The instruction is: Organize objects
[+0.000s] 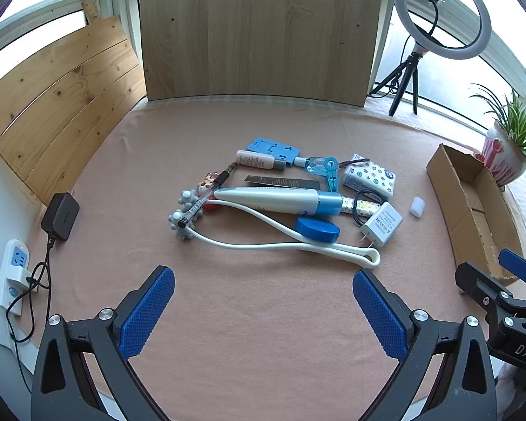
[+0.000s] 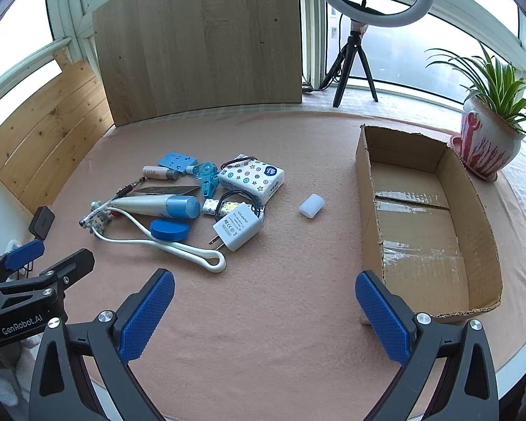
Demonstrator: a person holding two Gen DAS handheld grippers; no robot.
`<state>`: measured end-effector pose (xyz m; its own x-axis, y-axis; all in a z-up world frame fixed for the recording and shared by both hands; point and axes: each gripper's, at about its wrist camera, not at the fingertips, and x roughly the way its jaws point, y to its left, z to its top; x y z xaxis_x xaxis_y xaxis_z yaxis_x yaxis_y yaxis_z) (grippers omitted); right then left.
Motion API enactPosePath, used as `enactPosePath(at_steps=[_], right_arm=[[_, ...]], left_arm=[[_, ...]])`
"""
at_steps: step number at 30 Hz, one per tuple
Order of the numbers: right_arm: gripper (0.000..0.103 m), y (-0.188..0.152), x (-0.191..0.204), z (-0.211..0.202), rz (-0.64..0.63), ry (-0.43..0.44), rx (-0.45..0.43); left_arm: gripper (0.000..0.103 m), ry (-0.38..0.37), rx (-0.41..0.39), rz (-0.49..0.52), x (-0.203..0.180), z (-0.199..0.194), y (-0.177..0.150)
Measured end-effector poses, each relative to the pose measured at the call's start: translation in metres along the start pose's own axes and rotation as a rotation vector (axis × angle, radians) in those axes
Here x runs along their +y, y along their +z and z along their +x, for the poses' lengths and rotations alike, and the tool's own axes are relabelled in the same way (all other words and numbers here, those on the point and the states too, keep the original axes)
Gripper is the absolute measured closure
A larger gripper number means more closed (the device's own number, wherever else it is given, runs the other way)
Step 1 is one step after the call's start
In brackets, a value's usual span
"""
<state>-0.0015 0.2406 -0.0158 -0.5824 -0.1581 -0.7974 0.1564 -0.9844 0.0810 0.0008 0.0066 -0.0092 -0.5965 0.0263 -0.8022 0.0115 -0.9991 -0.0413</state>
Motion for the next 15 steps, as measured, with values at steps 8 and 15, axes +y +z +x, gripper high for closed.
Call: enactPosePath(at_steps=[8,15], right_arm=[[0.001,-0.001,-0.0006,0.0025,0.003,0.009,0.015],[0.001,-0.0007,-0.0024,0.0038,0.006,0.006,0.017]], left_arm=[[0.0,0.002,0.007,-0.005,-0.0011,0.0036,0.0006],[0.0,-0.002,0.017,-0.004,-0.0016,0.0058,0.0038]])
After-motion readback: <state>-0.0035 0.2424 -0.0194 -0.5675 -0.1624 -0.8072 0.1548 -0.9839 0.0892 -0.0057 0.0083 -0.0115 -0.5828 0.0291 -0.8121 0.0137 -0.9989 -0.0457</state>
